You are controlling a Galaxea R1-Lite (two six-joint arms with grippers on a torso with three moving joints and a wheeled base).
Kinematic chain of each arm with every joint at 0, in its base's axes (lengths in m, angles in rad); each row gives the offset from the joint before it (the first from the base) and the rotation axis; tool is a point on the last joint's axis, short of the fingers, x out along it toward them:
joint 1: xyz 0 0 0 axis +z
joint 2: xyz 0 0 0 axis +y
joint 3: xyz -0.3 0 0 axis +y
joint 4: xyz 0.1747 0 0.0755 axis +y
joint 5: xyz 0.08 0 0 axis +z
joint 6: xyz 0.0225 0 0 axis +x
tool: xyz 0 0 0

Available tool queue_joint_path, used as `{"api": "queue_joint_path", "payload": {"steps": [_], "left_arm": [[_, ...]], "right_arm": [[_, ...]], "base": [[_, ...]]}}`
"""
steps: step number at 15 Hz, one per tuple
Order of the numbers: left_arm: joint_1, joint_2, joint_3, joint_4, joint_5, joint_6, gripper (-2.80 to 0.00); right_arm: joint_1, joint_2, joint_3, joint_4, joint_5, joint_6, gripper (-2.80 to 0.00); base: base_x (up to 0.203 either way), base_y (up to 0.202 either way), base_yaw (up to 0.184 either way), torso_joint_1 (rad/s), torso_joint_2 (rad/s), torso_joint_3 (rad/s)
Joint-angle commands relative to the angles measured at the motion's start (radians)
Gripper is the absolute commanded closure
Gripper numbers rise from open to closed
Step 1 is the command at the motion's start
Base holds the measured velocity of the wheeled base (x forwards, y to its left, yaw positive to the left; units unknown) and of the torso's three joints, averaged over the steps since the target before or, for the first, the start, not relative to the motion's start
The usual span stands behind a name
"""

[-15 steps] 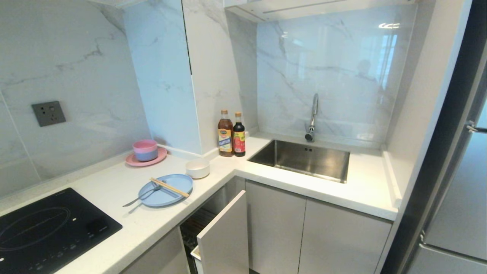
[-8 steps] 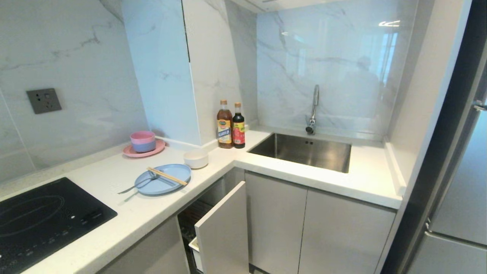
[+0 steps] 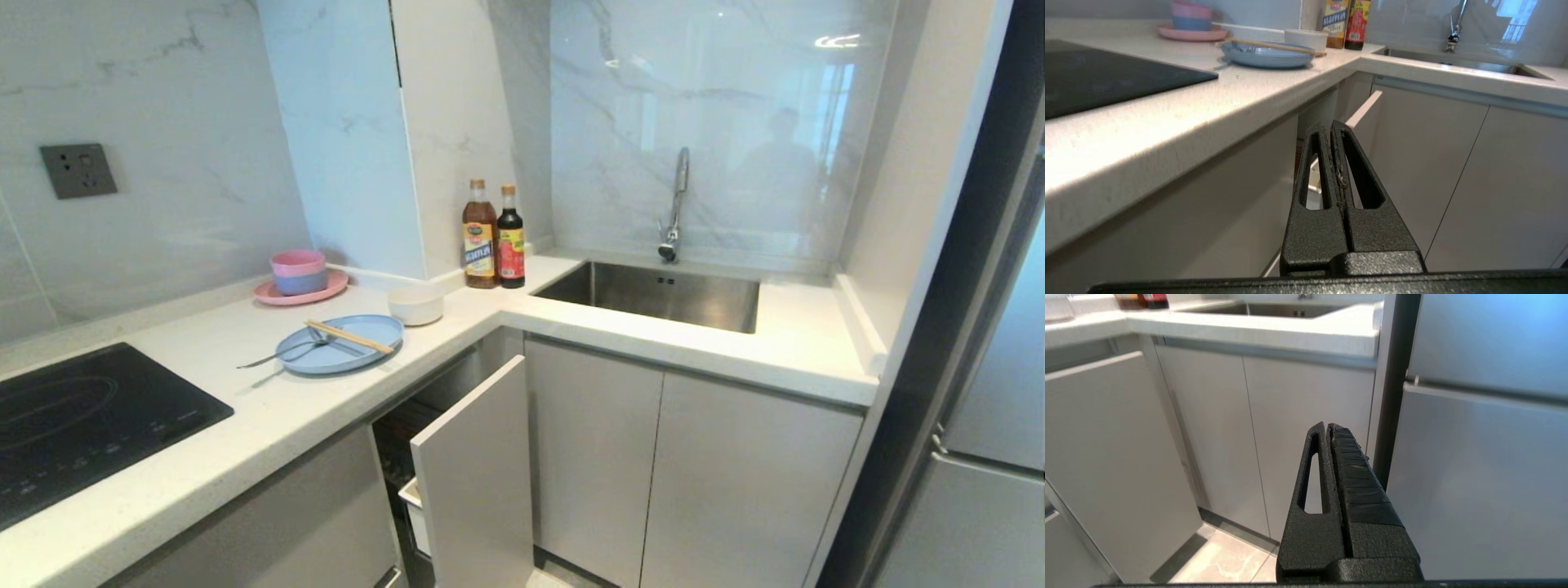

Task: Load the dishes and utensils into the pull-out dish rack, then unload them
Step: Open the cupboard

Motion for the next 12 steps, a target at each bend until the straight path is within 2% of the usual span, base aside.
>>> {"api": "queue_joint_path", "payload": {"steps": [1,7,12], "left_arm": [[0.0,0.0,0.026,-0.001,0.0,-0.001,0.0],[0.0,0.0,0.026,-0.001,0.0,-0.001,0.0],[0.0,0.0,0.026,-0.001,0.0,-0.001,0.0]], "right_arm": [[0.0,0.0,0.002,-0.001,0.0,0.0,0.0],[0.0,0.0,0.002,-0.001,0.0,0.0,0.0],[0.0,0.0,0.002,-0.001,0.0,0.0,0.0]], "base": [[0.0,0.0,0.0,-0.256,0.52,0.247],[0.0,0.0,0.0,-0.239,0.47,0.233],[0.0,0.0,0.0,-0.041,0.08,0.041]]}}
